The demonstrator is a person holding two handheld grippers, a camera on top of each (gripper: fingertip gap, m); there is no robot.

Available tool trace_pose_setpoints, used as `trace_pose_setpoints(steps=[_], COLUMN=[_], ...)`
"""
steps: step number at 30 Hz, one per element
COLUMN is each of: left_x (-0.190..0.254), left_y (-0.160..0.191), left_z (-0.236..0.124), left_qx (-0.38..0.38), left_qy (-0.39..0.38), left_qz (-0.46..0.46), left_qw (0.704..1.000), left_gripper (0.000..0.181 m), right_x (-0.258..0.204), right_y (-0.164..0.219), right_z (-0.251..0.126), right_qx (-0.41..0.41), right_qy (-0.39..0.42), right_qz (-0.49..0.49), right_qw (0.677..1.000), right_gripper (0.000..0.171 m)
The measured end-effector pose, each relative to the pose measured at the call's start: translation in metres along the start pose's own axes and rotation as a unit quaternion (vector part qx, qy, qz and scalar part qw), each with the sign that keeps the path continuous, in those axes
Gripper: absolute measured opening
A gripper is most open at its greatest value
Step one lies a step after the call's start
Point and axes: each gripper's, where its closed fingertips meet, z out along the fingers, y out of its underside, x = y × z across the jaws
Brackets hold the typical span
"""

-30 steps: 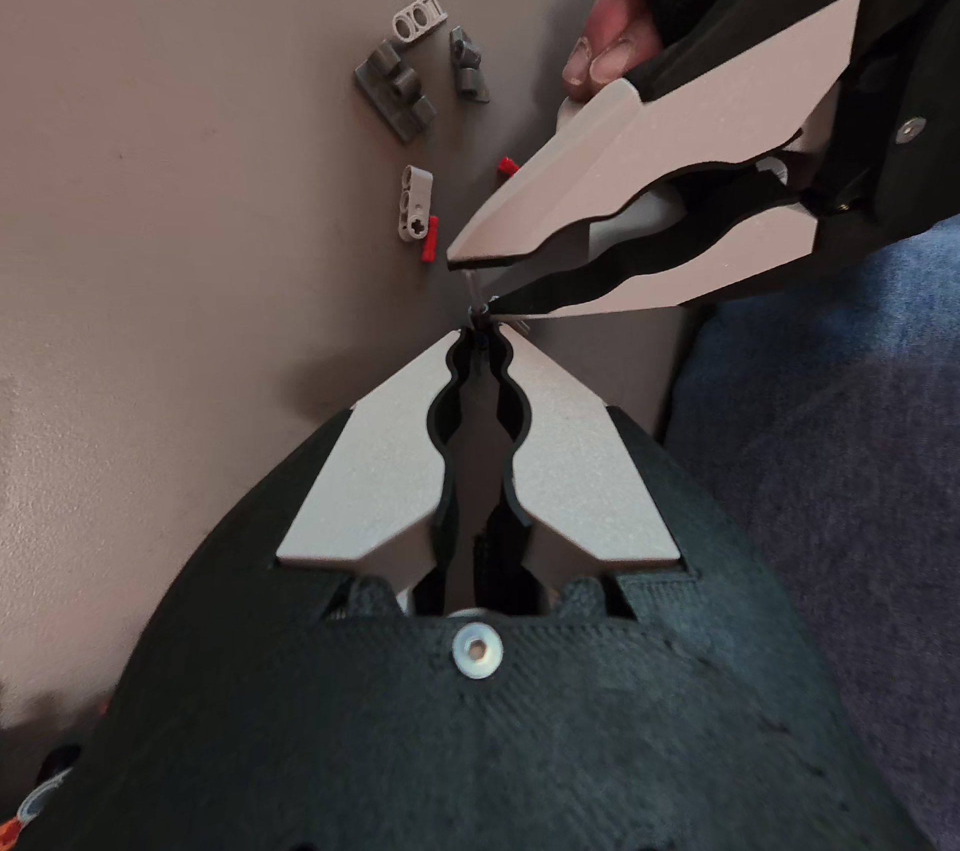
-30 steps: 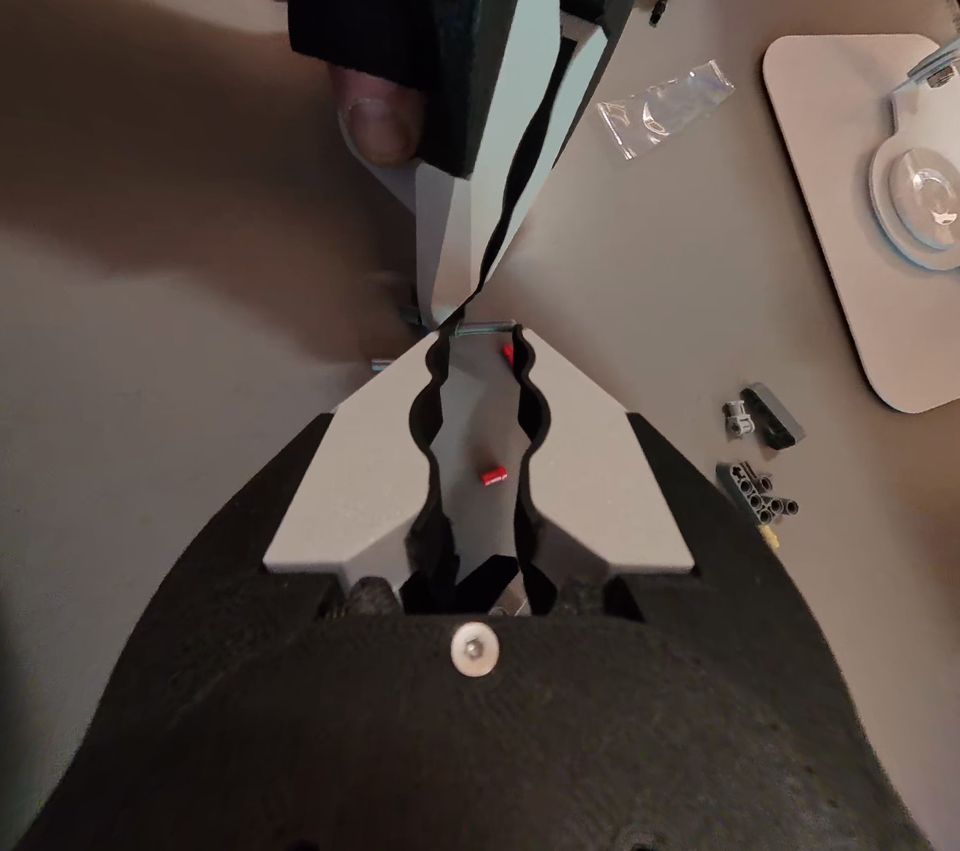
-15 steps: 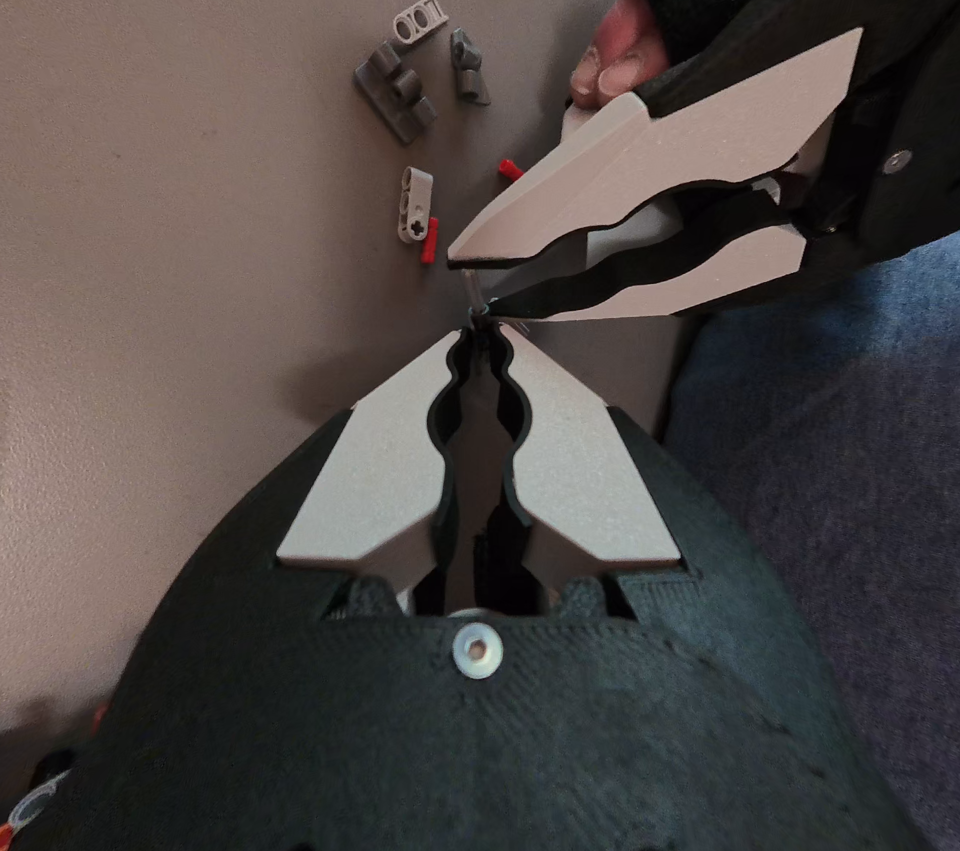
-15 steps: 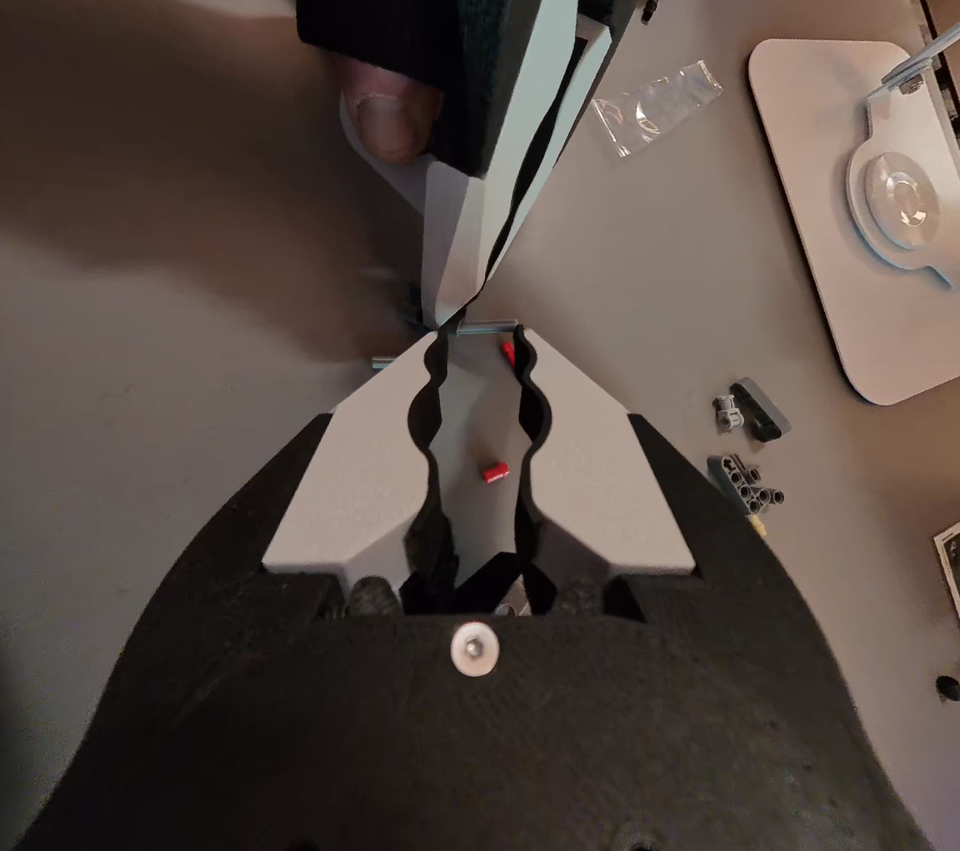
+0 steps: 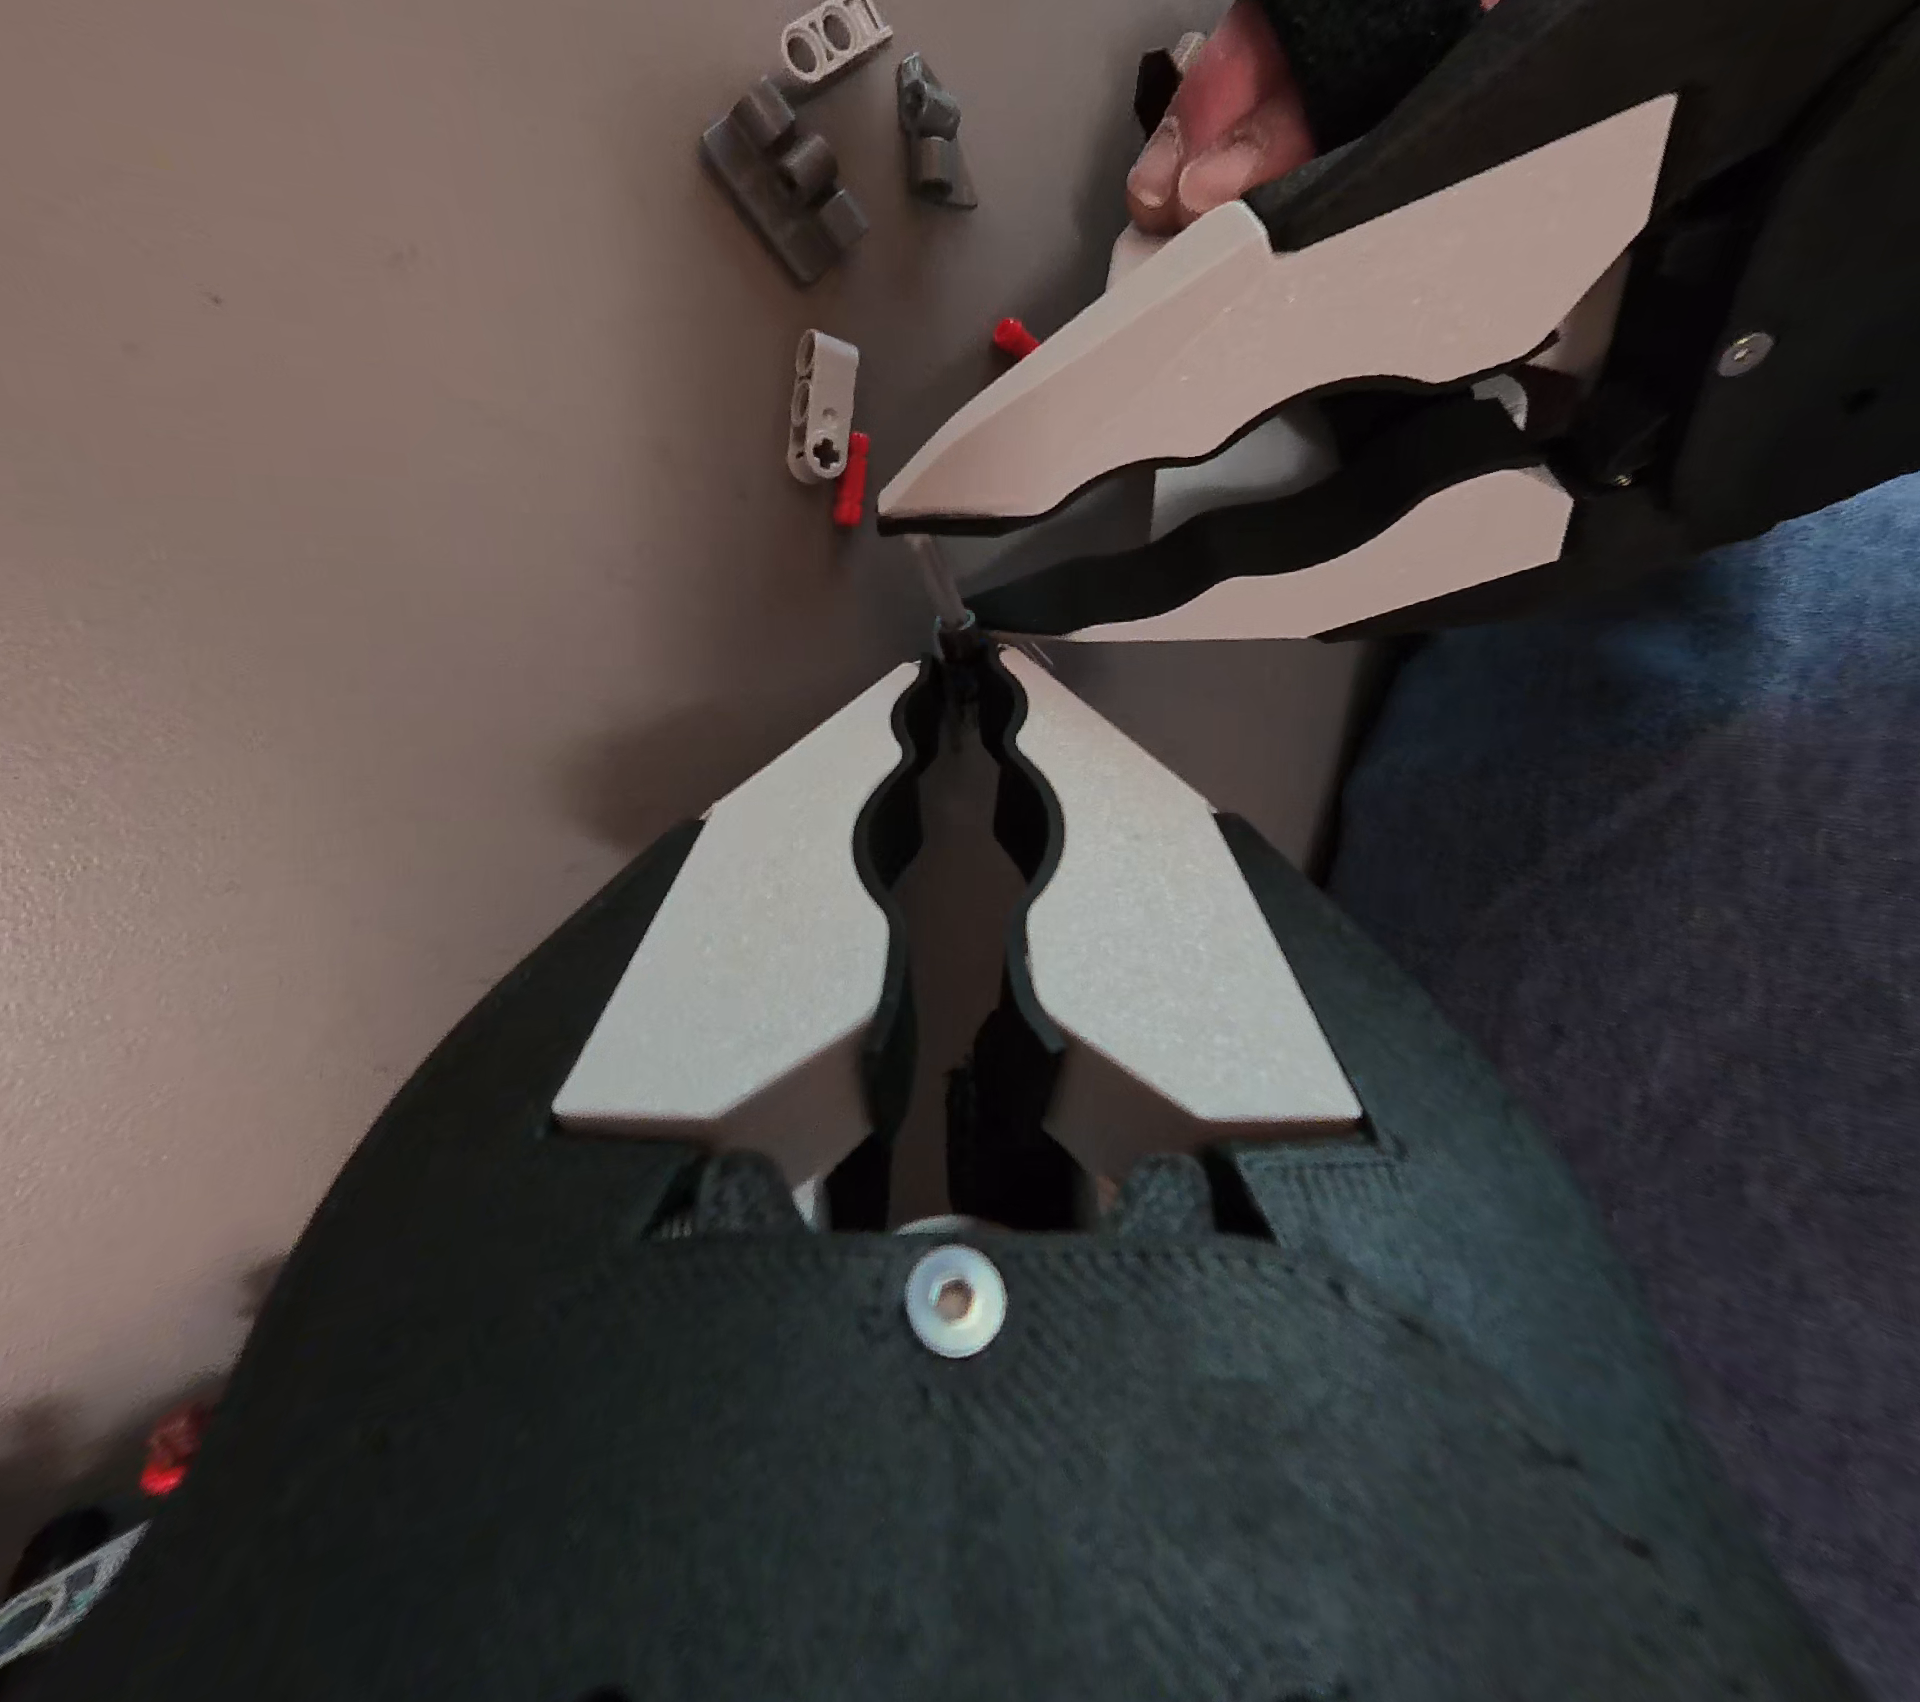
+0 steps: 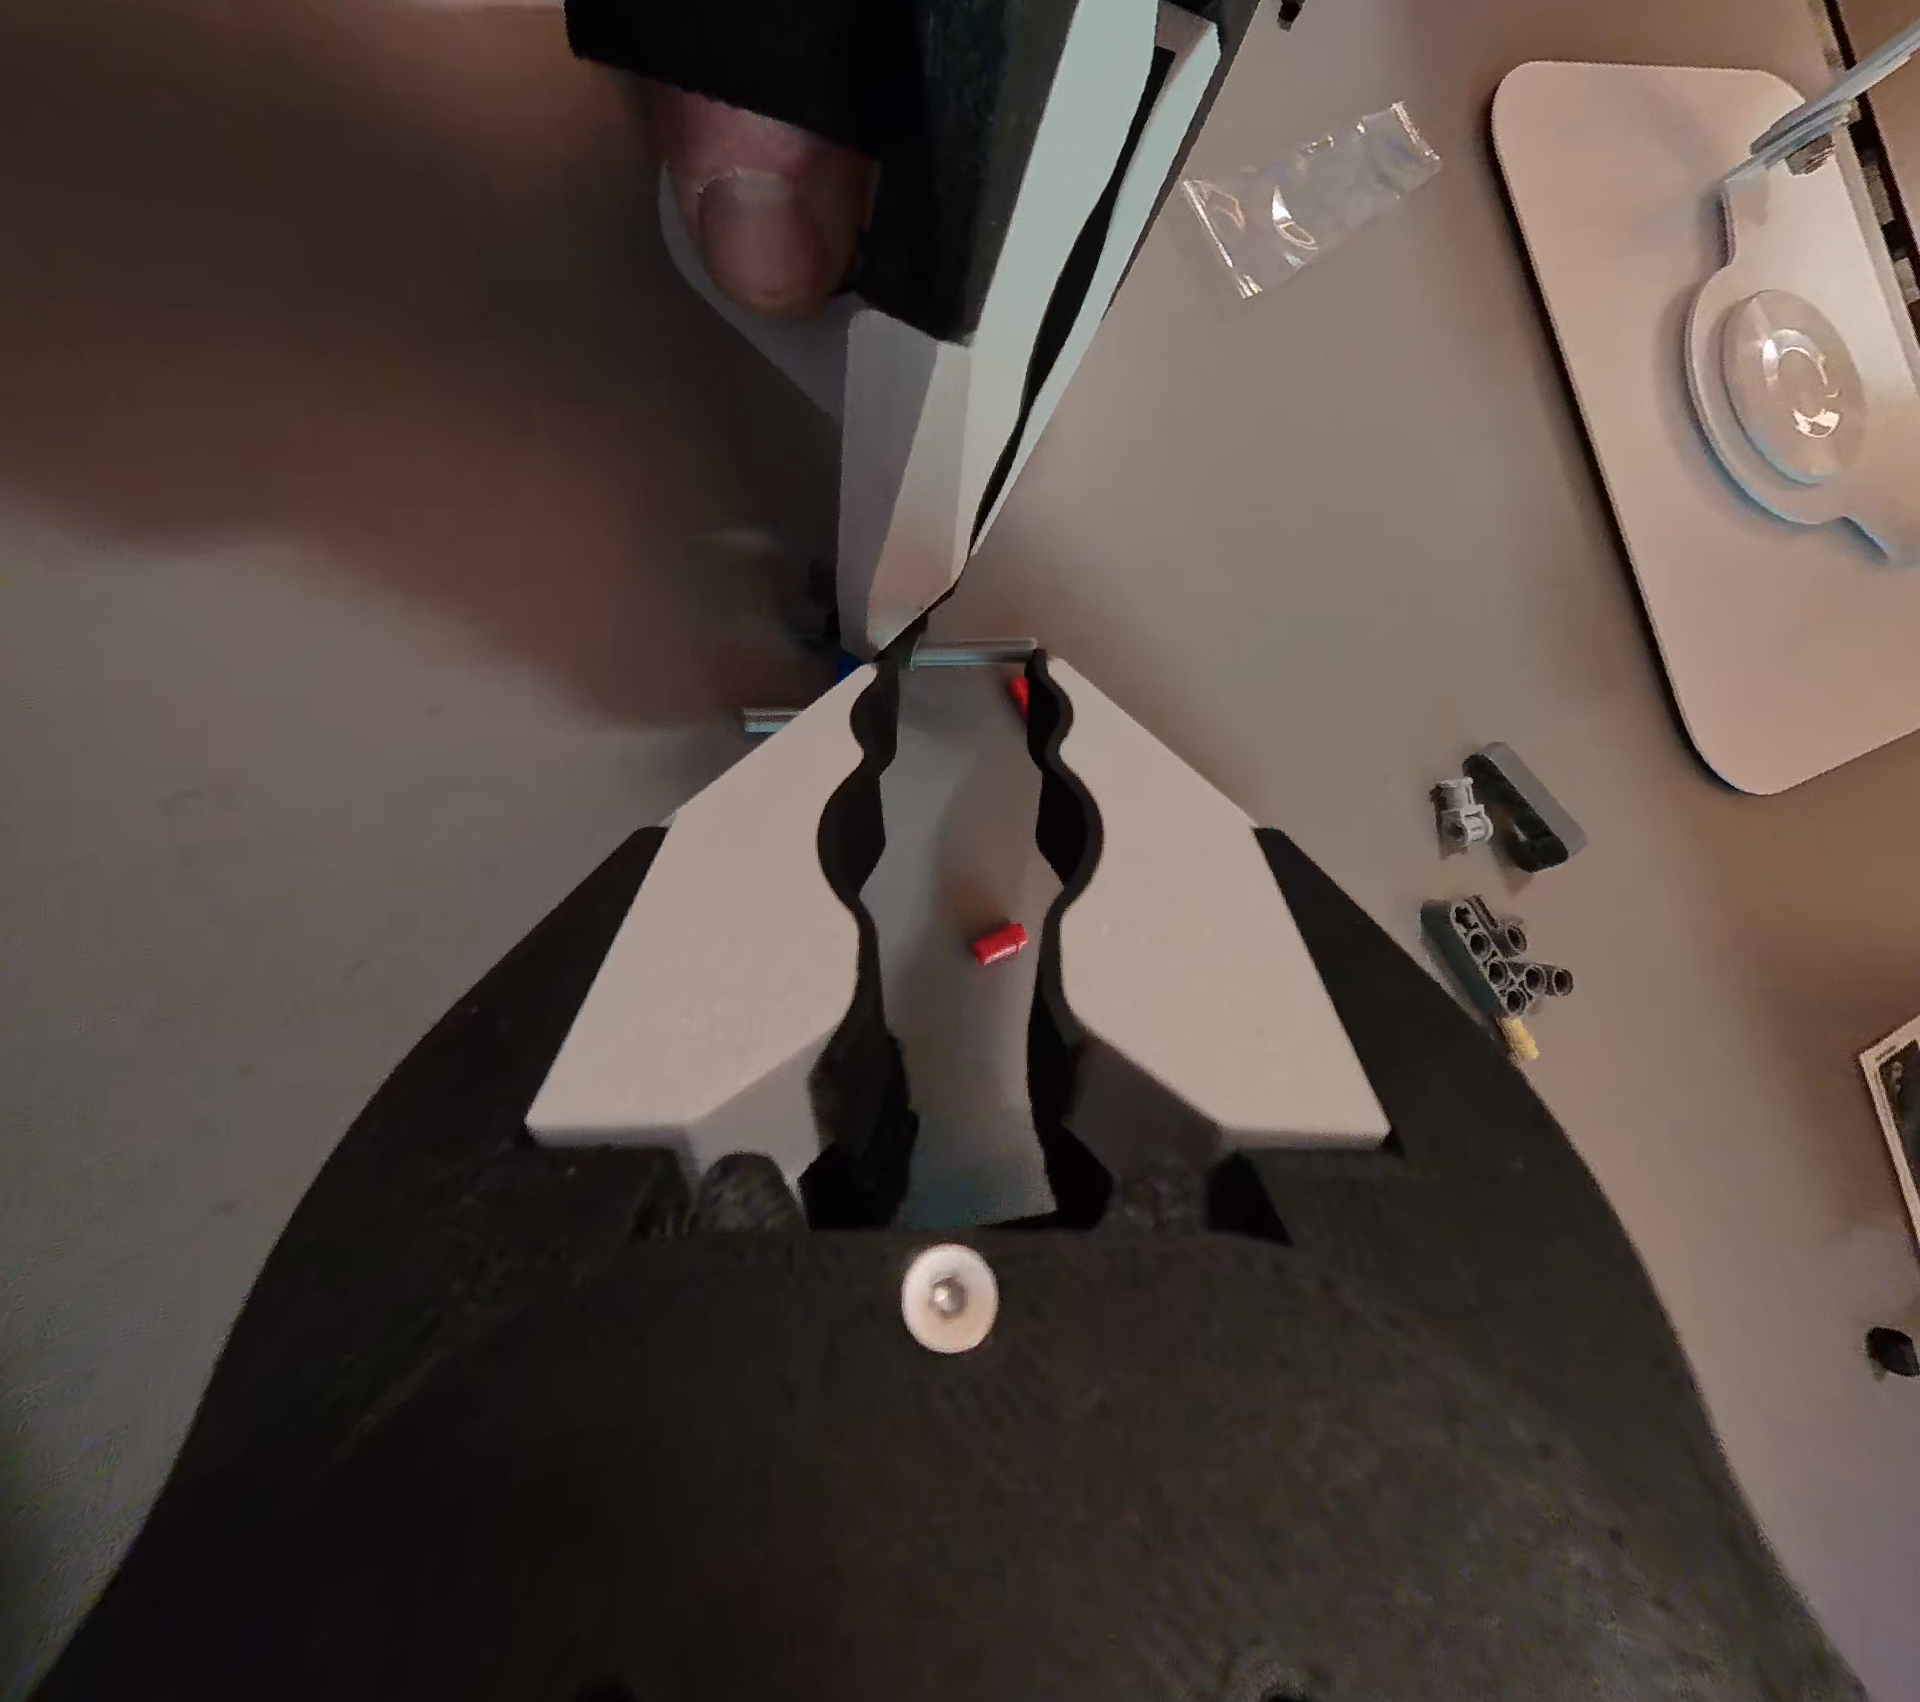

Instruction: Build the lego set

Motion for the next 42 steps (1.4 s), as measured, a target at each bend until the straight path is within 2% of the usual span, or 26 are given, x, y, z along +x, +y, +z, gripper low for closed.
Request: trace_pose_setpoints(steps=[16,17,18,25,26,28,30,34,42], left_x=[0.0,0.0,-0.001,-0.002,-0.002,-0.002,-0.001,-0.001,-0.002], left_y=[-0.001,-0.001,-0.003,-0.004,-0.004,-0.005,-0.005,-0.007,-0.008], left_z=[0.0,0.0,0.0,-0.001,-0.001,0.0,0.0,0.001,0.002], left_qx=[0.005,0.006,0.011,0.014,0.015,0.018,0.017,0.013,0.015], left_qy=[-0.009,-0.011,-0.014,-0.022,-0.022,-0.019,-0.019,-0.02,-0.016], left_qz=[-0.005,-0.005,-0.005,0.0,-0.001,-0.006,-0.005,0.0,-0.002], left_qw=[1.0,1.0,1.0,1.0,1.0,1.0,1.0,1.0,1.0], left_gripper=[0.007,0.007,0.006,0.006,0.007,0.007,0.007,0.006,0.006], right_x=[0.001,0.001,-0.005,-0.006,-0.003,0.004,0.005,0.002,0.002], right_y=[0.001,0.001,0.001,-0.003,-0.005,-0.005,-0.002,-0.003,0.0], right_z=[-0.002,-0.002,-0.002,-0.009,-0.012,-0.013,-0.01,-0.005,-0.004], right_qx=[0.003,0.004,0.008,0.023,0.029,0.022,0.012,0.008,0.014], right_qy=[0.027,0.029,0.015,0.007,0.011,0.009,0.002,-0.005,-0.012], right_qz=[-0.005,-0.008,-0.018,-0.018,-0.016,-0.005,-0.023,-0.052,-0.025], right_qw=[1.0,1.0,1.0,1.0,0.999,1.0,1.0,0.999,1.0], right_gripper=[0.015,0.013,0.0,0.0,0.005,0.024,0.032,0.033,0.033])
